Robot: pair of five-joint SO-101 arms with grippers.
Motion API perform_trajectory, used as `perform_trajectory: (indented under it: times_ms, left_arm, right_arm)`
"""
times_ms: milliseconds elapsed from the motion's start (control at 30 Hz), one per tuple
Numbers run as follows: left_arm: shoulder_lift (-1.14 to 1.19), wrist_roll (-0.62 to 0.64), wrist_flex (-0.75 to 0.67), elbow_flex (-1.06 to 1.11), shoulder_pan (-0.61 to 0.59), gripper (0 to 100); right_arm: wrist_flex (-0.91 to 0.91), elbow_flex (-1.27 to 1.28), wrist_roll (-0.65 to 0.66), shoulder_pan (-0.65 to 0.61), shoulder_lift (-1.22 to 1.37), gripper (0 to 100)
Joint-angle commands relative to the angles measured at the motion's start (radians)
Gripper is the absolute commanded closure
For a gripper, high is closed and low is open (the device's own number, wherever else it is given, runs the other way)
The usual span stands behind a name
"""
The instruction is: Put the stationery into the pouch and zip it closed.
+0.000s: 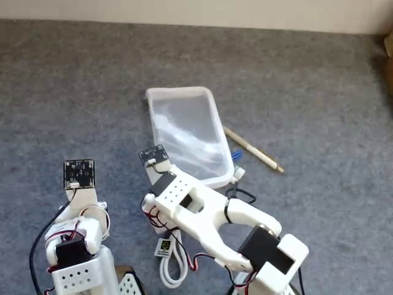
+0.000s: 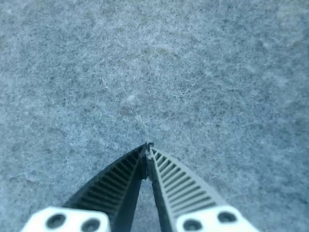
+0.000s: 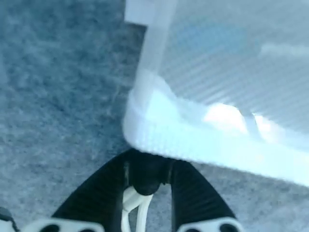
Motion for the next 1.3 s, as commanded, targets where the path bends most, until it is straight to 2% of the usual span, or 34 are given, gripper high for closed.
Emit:
perform_trajectory:
  times_ms: [0, 233, 333, 600, 900, 1100, 1267]
  left_arm:
    - [-0.008, 0.012, -0.014, -0.042, -0.013, 99]
    - [-0.008, 0.012, -0.018, -0.048, -0.018, 99]
    - [-0.008, 0.012, -0.018, -0.051, -0.018, 99]
    - [-0.008, 0.014, -0.021, -0.099, -0.008, 99]
    - [-0.01, 0.009, -0.021, -0.208, 0.194, 99]
    - [-0.01, 0.008, -0.029, -0.302, 0.298, 99]
    - [-0.01, 0.008, -0.118, -0.32, 0.352, 99]
  right_arm:
    - [0.021, 0.01, 0.026, 0.027, 0.013, 99.5]
    - [0.021, 0.007, 0.028, 0.022, 0.01, 99.5]
    - [0.021, 0.007, 0.086, 0.021, 0.004, 99.5]
    - [0.012, 0.102, 0.107, 0.027, -0.297, 99.5]
    - [0.008, 0.213, 0.109, 0.027, -0.598, 99.5]
    - [-0.153, 0.378, 0.109, 0.027, -0.776, 99.5]
    - [-0.266, 0.503, 0.11, 0.028, -0.918, 99.5]
